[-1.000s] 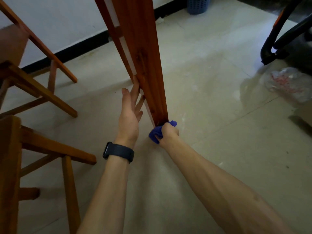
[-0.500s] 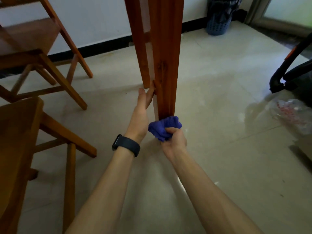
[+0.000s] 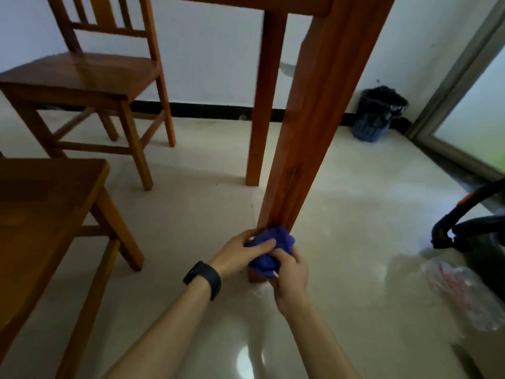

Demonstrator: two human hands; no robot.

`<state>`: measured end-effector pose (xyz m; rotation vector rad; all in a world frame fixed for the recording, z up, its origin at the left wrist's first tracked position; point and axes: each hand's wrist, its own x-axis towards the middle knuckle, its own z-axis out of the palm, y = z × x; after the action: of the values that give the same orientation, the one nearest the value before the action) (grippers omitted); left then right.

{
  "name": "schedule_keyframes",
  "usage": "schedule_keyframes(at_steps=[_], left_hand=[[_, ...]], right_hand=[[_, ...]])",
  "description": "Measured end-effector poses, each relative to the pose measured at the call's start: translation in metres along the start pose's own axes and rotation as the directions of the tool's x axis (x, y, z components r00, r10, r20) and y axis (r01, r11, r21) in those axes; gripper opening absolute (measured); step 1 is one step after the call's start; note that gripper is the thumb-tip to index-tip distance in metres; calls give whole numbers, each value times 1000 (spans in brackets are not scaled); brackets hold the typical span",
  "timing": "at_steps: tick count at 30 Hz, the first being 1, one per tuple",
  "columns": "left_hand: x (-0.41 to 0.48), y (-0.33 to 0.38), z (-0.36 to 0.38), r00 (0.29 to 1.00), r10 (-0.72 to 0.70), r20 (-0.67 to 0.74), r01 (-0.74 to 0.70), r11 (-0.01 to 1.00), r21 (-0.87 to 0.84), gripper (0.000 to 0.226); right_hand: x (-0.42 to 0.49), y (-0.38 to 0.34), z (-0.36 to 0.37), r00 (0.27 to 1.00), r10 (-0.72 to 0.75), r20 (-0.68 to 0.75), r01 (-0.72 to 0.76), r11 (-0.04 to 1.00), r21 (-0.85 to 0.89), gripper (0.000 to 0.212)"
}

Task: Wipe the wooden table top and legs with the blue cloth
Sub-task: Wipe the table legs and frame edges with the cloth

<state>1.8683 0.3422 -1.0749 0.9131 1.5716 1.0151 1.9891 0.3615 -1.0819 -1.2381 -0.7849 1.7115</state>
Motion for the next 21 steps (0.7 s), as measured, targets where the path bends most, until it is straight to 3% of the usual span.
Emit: schedule_keyframes(at_steps=[2,4,6,8,10,13,15,18,21], left_hand=[[3,-17,-3,999,-16,35,18,998,-63,57],[6,-31,-9,1000,-11,3,11,995,-97,50],[12,-40,-16,993,-17,-120,-1,989,-147,42],[17,-32,-26,935,-10,-355,-56,983,-176,25],[18,-1,-36,833,79,-548,-205,964,-171,15],[12,66,-33,756,289,-587,-514,818,-259,31],[6,94,-9,721,418,-553,-594,784,-182,33],[11,71,36,672,390,-630,-523,852,-31,37],[22,-5,41,817,182,-547,-207,978,15,36]], right_hand=[[-2,3,-7,988,-20,151,56,969,-240,26],[-2,1,-15,954,57,295,73,908,-412,25],[0,-5,-21,944,69,323,114,850,-515,26],[6,-12,-22,973,-89,214,205,764,-612,26],[9,-24,-15,940,-331,80,296,677,-674,34],[9,-49,1,831,-546,108,473,592,-652,56],[6,-64,12,788,-575,220,584,585,-563,56],[3,-74,21,784,-551,287,614,619,-489,55],[-1,-72,23,811,-511,285,573,594,-565,61]])
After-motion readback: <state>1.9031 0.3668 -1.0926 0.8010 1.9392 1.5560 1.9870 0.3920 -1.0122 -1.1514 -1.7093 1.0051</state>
